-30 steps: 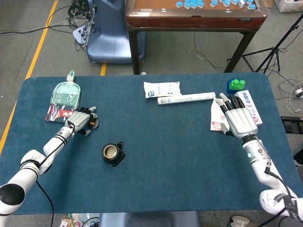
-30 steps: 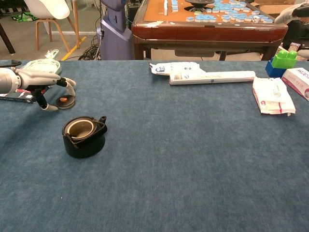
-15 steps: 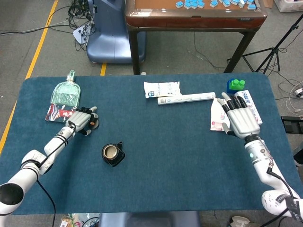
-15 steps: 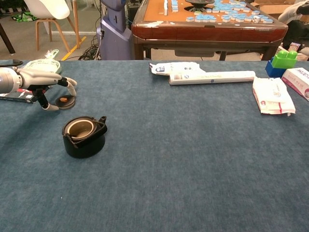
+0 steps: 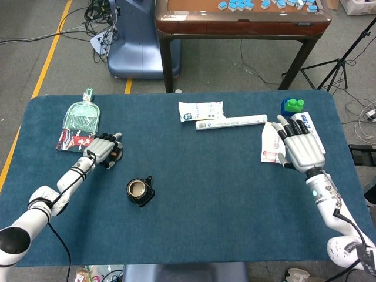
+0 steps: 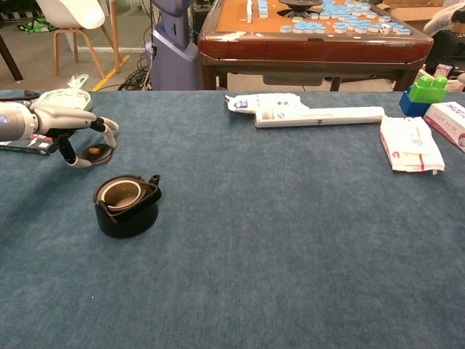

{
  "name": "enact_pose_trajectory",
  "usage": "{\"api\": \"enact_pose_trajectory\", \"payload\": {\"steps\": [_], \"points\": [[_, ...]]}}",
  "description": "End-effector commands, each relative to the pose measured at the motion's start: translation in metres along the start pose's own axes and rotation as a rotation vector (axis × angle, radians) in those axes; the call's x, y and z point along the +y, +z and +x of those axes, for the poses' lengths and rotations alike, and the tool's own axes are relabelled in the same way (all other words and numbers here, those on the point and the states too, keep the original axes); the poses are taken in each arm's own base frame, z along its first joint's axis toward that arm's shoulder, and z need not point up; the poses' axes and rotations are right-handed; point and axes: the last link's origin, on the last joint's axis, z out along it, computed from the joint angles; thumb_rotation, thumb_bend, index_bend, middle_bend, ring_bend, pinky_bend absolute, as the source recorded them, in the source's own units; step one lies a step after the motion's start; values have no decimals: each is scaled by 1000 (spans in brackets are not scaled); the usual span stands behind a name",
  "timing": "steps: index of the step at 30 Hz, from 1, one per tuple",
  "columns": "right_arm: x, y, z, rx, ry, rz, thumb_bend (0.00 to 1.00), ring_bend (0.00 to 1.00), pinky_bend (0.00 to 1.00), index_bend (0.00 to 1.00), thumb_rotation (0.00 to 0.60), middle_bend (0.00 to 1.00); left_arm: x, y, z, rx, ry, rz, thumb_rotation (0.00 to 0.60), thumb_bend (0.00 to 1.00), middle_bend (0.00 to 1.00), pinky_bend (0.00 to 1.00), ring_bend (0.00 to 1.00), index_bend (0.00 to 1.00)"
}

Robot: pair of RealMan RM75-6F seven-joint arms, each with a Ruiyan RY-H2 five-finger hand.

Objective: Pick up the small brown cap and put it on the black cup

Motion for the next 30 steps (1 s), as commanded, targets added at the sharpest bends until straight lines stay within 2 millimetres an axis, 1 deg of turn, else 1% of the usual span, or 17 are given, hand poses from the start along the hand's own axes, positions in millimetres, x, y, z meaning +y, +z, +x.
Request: {"api": "enact_pose_trajectory", "payload": {"steps": [1, 16, 24, 30], "points": [[0, 0, 0, -1, 0, 1, 426, 0, 0, 11, 600, 0, 0, 0, 0, 1, 0, 1, 600, 324, 0, 0, 0, 280], [-2, 2, -1, 0, -6, 5, 427, 0, 0, 11, 600, 0, -3, -2, 0, 4, -1, 3, 600, 325, 0, 0, 0, 305], [-4, 2, 0, 2, -8, 10, 427, 0, 0, 11, 600, 0, -7, -9, 2, 17, 0, -3, 600, 325, 0, 0, 0, 316], [-5, 3, -1, 4, -3, 17, 427, 0, 0, 11, 600, 0, -6, -15, 3, 25, 11, -12, 600, 324, 0, 0, 0, 316]]}}
